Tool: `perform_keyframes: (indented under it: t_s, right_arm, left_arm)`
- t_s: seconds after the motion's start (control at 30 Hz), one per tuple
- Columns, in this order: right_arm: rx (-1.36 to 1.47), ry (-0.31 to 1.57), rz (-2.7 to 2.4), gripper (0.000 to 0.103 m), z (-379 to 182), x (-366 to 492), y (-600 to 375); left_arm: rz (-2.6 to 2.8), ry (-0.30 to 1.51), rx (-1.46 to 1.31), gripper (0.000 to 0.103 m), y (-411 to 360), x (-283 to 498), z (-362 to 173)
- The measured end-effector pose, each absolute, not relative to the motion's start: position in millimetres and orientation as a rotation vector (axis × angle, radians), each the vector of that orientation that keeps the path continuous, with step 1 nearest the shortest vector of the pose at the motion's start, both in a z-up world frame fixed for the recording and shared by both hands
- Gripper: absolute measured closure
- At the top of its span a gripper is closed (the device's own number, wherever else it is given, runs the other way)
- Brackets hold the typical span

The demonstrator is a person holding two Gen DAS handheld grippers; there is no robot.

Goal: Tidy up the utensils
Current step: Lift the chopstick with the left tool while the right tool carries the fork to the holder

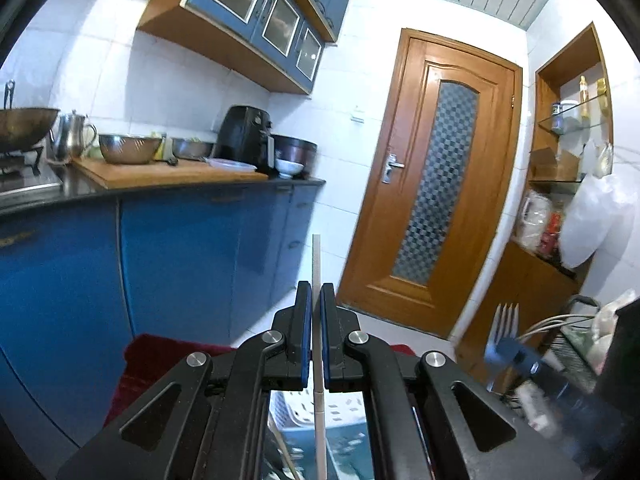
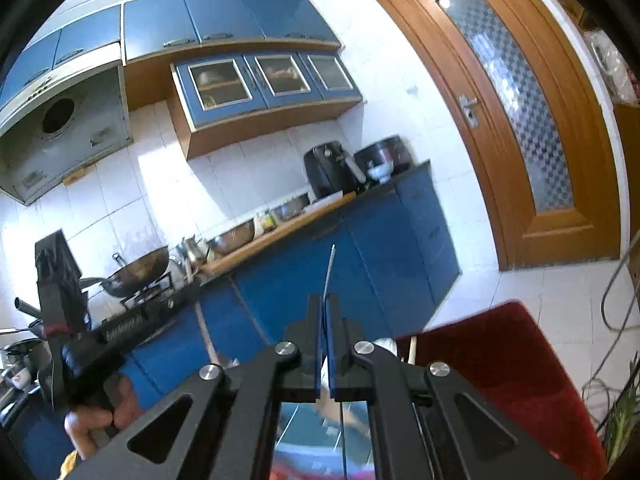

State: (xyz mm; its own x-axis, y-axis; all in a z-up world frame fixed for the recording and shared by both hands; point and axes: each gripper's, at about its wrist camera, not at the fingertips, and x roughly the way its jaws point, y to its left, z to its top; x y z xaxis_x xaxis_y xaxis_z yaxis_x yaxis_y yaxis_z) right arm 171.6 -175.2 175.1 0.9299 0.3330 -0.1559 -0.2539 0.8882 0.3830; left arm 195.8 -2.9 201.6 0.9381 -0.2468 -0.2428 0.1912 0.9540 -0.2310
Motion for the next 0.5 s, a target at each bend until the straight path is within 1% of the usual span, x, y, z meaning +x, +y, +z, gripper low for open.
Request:
perform_keyframes:
  t_s: [0.23,0.5]
  right_arm:
    - [0.311,0.197,0.292,0.1,157,195,-167]
    - [0.214,0.213,0.285,0.1,128,197,-150]
  left_arm:
    - [-0.198,0.27,-0.169,0.101,-11,208,174]
    - [-0.212,0.303,-0.163,0.101,-17,214,142]
